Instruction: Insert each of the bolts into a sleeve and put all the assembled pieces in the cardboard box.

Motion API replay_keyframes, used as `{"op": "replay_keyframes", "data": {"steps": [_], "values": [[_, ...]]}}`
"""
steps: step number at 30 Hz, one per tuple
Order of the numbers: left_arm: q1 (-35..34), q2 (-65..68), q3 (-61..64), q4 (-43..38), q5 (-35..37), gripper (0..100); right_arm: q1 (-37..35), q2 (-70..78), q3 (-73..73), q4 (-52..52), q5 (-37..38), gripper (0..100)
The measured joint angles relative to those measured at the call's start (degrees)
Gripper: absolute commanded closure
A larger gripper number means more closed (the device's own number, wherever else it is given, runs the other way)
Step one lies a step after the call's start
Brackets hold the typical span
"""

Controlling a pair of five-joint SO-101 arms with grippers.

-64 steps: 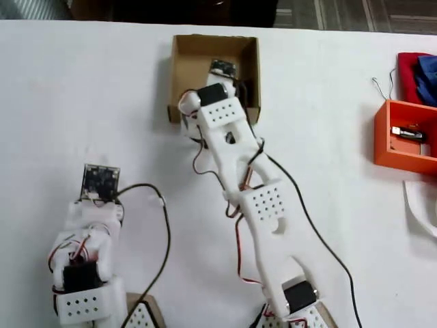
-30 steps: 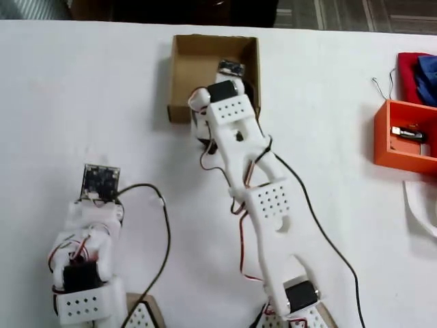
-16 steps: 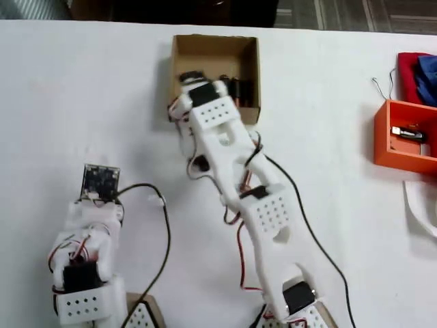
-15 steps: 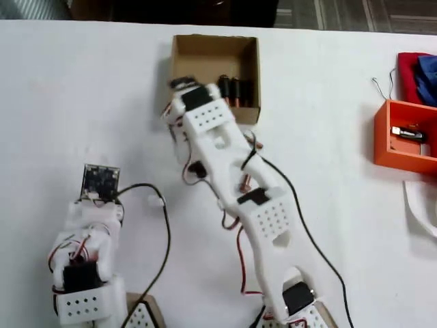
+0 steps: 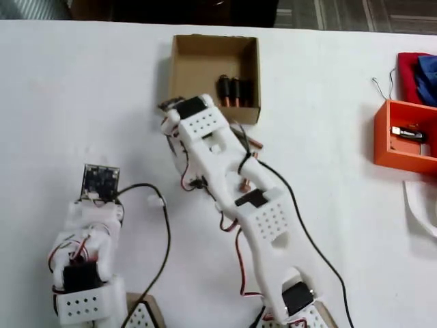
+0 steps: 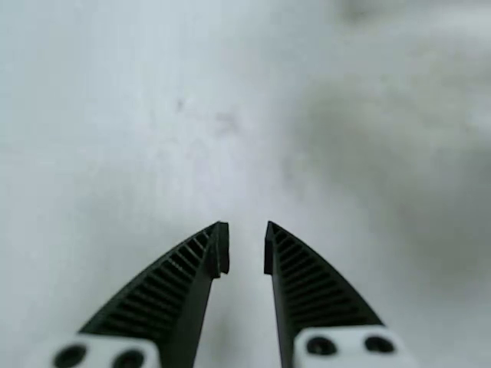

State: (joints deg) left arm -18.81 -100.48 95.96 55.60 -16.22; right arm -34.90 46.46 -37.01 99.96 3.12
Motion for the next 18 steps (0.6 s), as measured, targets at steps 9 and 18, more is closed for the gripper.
{"op": "replay_keyframes", "data": {"steps": [9, 18], "values": [[-0.09, 0.00, 0.00, 0.00, 0.00, 90, 0.09, 1.32, 0.00, 0.00, 0.00, 83.6], [-0.09, 0.00, 0.00, 0.00, 0.00, 90, 0.09, 1.32, 0.00, -0.35, 0.00, 83.6]]}}
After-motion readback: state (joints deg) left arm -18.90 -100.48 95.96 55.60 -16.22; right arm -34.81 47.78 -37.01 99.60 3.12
